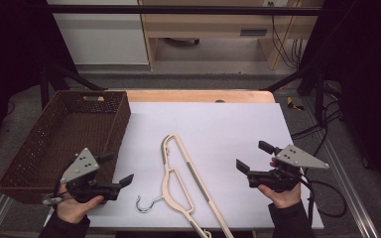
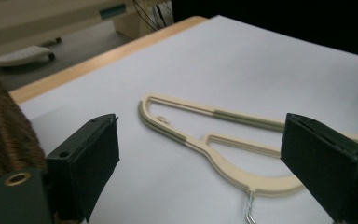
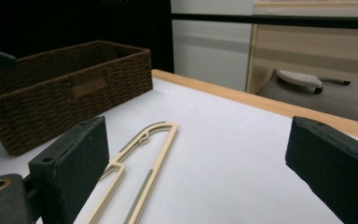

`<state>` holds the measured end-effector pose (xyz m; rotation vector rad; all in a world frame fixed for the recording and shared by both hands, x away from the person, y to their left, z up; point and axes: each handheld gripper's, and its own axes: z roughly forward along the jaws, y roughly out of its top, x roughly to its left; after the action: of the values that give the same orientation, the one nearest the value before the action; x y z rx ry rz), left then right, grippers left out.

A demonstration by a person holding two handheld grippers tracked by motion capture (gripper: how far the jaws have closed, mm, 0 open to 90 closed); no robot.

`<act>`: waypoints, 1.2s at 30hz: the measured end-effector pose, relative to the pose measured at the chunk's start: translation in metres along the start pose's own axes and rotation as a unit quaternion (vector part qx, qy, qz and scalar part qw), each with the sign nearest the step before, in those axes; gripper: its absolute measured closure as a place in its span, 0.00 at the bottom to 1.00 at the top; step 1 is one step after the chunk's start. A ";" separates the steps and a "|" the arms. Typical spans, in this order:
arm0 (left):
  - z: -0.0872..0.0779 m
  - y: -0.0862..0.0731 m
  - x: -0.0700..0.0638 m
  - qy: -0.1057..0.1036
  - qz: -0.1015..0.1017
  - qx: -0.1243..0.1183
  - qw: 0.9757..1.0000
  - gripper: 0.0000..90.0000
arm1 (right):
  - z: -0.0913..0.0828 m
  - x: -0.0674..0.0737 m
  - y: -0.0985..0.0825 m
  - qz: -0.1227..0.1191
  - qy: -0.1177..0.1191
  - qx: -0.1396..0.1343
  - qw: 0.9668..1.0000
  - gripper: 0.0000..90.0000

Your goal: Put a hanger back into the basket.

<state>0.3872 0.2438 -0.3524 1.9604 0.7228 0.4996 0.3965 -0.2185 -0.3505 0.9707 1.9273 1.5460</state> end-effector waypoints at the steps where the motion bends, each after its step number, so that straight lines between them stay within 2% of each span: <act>1: 0.004 -0.001 -0.002 -0.007 0.001 0.009 1.000 0.15 | 0.002 0.002 0.000 0.000 0.002 0.006 1.000 0.07; 2: 0.004 -0.001 -0.002 -0.007 0.001 0.009 1.000 0.16 | 0.004 0.005 0.000 0.000 0.005 0.010 1.000 0.07; 5: 0.020 -0.005 -0.007 -0.021 0.004 0.042 0.999 0.19 | 0.009 0.013 0.000 0.001 0.014 0.022 1.000 0.08; 6: 0.020 -0.005 -0.007 -0.021 0.004 0.042 0.999 0.20 | 0.009 0.013 0.000 0.001 0.014 0.022 1.000 0.08; 11: 0.038 -0.013 -0.014 -0.040 0.010 0.084 0.996 0.26 | 0.015 0.022 -0.002 -0.003 0.024 0.038 0.999 0.08; 18: 0.063 -0.027 -0.024 -0.061 0.025 0.135 0.989 0.37 | 0.024 0.032 -0.006 -0.008 0.030 0.053 0.998 0.09; 20: 0.069 -0.031 -0.026 -0.067 0.030 0.151 0.986 0.43 | 0.028 0.037 -0.006 -0.012 0.035 0.059 0.998 0.09; 22: 0.075 -0.034 -0.027 -0.071 0.029 0.165 0.983 0.45 | 0.028 0.039 -0.006 -0.015 0.038 0.060 0.997 0.09; 23: 0.080 -0.037 -0.028 -0.075 0.028 0.177 0.981 0.51 | 0.030 0.042 -0.007 -0.017 0.041 0.063 0.997 0.09; 24: 0.080 -0.037 -0.028 -0.075 0.028 0.177 0.981 0.52 | 0.030 0.042 -0.007 -0.017 0.041 0.063 0.997 0.09; 27: 0.088 -0.042 -0.030 -0.081 0.030 0.191 0.978 0.56 | 0.032 0.044 -0.008 -0.017 0.045 0.065 0.997 0.09; 28: 0.090 -0.043 -0.030 -0.083 0.030 0.192 0.977 0.61 | 0.034 0.044 -0.009 -0.018 0.047 0.068 0.996 0.09; 29: 0.093 -0.045 -0.031 -0.085 0.030 0.193 0.977 0.61 | 0.034 0.044 -0.009 -0.018 0.047 0.068 0.996 0.09; 30: 0.096 -0.047 -0.033 -0.089 0.033 0.201 0.975 0.64 | 0.035 0.044 -0.009 -0.017 0.048 0.069 0.996 0.09; 31: 0.096 -0.047 -0.033 -0.089 0.033 0.201 0.975 0.66 | 0.035 0.044 -0.009 -0.017 0.048 0.069 0.996 0.09; 33: 0.100 -0.051 -0.033 -0.091 0.031 0.211 0.973 0.67 | 0.036 0.044 -0.010 -0.017 0.048 0.070 0.996 0.09; 36: 0.105 -0.054 -0.034 -0.092 0.028 0.219 0.971 0.73 | 0.036 0.045 -0.009 -0.018 0.049 0.070 0.996 0.09</act>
<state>0.4105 0.1735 -0.4507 2.4073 0.7016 0.1939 0.3924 -0.1622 -0.3655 0.9265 2.1339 1.4811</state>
